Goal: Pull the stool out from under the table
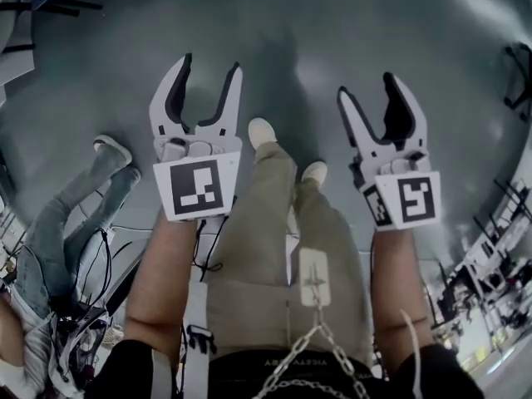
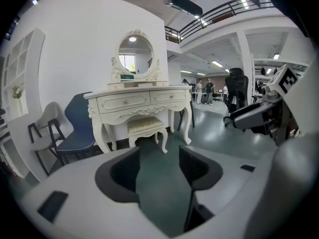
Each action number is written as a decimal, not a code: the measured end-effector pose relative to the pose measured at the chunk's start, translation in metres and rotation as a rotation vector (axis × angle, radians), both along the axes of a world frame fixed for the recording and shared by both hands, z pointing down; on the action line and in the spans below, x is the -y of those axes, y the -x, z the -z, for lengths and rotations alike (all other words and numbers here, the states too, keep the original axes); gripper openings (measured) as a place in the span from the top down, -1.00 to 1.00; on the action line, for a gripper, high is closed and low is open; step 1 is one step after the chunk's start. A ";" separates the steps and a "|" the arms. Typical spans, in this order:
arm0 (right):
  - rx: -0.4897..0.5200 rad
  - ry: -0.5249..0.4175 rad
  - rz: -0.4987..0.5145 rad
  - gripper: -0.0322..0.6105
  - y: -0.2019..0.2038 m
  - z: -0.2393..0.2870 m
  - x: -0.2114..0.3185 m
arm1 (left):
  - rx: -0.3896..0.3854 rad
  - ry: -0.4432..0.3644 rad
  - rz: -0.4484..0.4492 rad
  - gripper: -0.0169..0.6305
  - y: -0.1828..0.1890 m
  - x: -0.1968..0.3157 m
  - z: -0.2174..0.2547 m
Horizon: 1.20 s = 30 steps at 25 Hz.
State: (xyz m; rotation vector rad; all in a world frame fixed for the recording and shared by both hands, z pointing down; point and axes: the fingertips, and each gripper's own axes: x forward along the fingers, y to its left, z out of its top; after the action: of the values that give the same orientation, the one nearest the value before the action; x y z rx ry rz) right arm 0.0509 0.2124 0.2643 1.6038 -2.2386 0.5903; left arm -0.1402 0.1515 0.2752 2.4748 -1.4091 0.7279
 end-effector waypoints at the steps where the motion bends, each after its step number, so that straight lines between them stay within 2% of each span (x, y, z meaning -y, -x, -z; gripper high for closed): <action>1: 0.002 -0.004 -0.008 0.05 -0.002 0.004 0.002 | -0.006 0.000 -0.006 0.23 -0.001 0.003 0.001; 5: 0.038 -0.035 -0.028 0.05 -0.014 0.024 0.010 | -0.023 -0.012 -0.008 0.23 -0.010 0.006 0.008; 8: 0.111 -0.052 -0.044 0.05 -0.030 0.037 0.006 | -0.008 -0.009 -0.003 0.23 -0.019 -0.005 0.003; 12: 0.132 -0.072 -0.023 0.05 -0.045 0.054 -0.001 | 0.034 -0.005 -0.006 0.23 -0.025 -0.019 0.003; 16: 0.114 -0.106 0.042 0.05 -0.011 0.066 0.029 | 0.034 -0.005 0.027 0.23 0.006 0.001 0.006; 20: 0.143 -0.048 0.074 0.05 0.027 0.042 0.075 | 0.062 0.034 0.050 0.23 0.043 0.032 -0.005; 27: 0.150 -0.014 0.140 0.05 0.029 0.037 0.104 | 0.048 0.049 0.115 0.23 0.038 0.051 -0.003; 30: 0.141 -0.015 0.159 0.05 0.017 0.039 0.118 | 0.056 0.054 0.120 0.23 0.024 0.065 -0.005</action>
State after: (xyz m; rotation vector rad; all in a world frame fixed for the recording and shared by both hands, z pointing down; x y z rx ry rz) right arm 0.0337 0.0949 0.2251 1.4136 -2.4504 0.6629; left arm -0.1643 0.0867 0.2799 2.3236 -1.5209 0.8048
